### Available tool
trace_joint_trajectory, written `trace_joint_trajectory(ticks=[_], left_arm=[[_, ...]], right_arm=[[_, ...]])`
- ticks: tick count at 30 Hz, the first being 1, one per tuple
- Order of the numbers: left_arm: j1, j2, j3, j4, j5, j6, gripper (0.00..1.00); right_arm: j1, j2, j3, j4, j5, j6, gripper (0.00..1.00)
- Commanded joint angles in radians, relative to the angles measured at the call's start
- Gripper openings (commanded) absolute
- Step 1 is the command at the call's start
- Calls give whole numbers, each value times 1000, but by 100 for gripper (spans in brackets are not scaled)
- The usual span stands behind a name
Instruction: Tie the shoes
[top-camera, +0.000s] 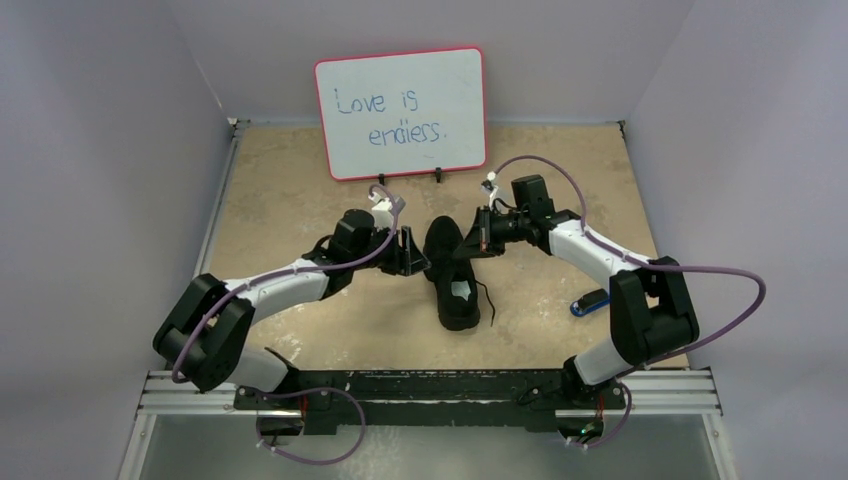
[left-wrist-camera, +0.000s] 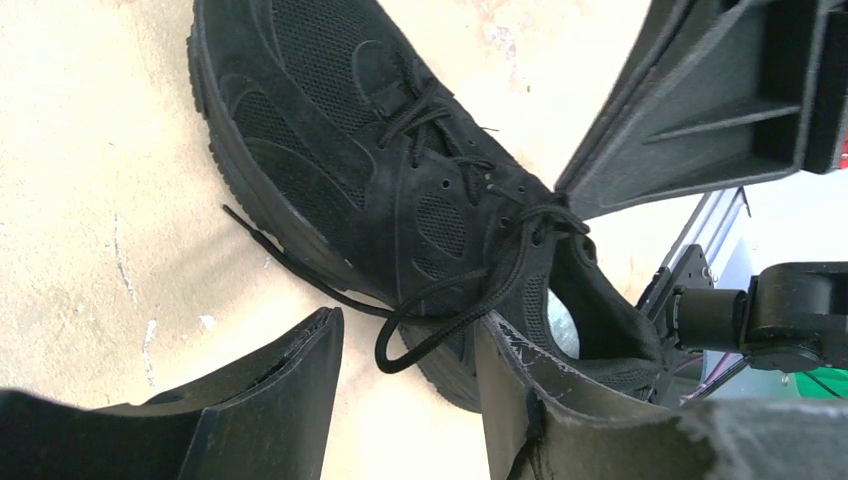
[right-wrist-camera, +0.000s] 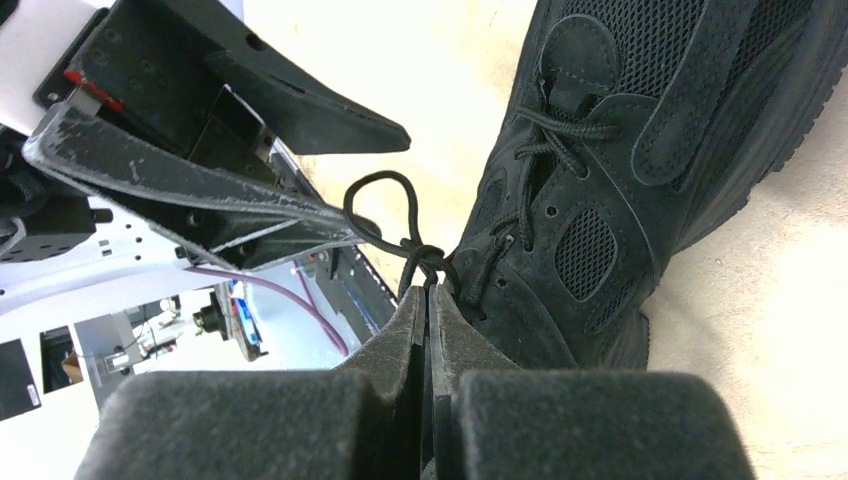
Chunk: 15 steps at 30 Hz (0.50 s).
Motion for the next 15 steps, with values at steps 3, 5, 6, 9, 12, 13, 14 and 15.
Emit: trace_joint_trajectory(ticks=[3,5,6,9,12,13,14,15], left_arm=[[33,53,69,-2,103,70,49],[34,68,75,0,117,76,49],[33,74,76,3,121,76,47],[33,87,84,10,129,76,31],[34,87,92,6,122,75,16],[34,85,92,2,116,75,12],[33,83,93,0,111,72,8],[34,79,91,0,112,70,4]], right_arm=[[-9,-40,64,-41,-3,-31,0],[-11,-40,70,-47,-1,-34,0],[-11,-39,73,-49,0,-35,0],[-11,-34,77,-54,1,-32,0],[-12,-36,77,-58,-4,-21,0],[-11,-36,76,-58,-4,-18,0],[-11,-38,76,-58,-4,-15,0],[-11,-38,75,-58,-4,-14,0]])
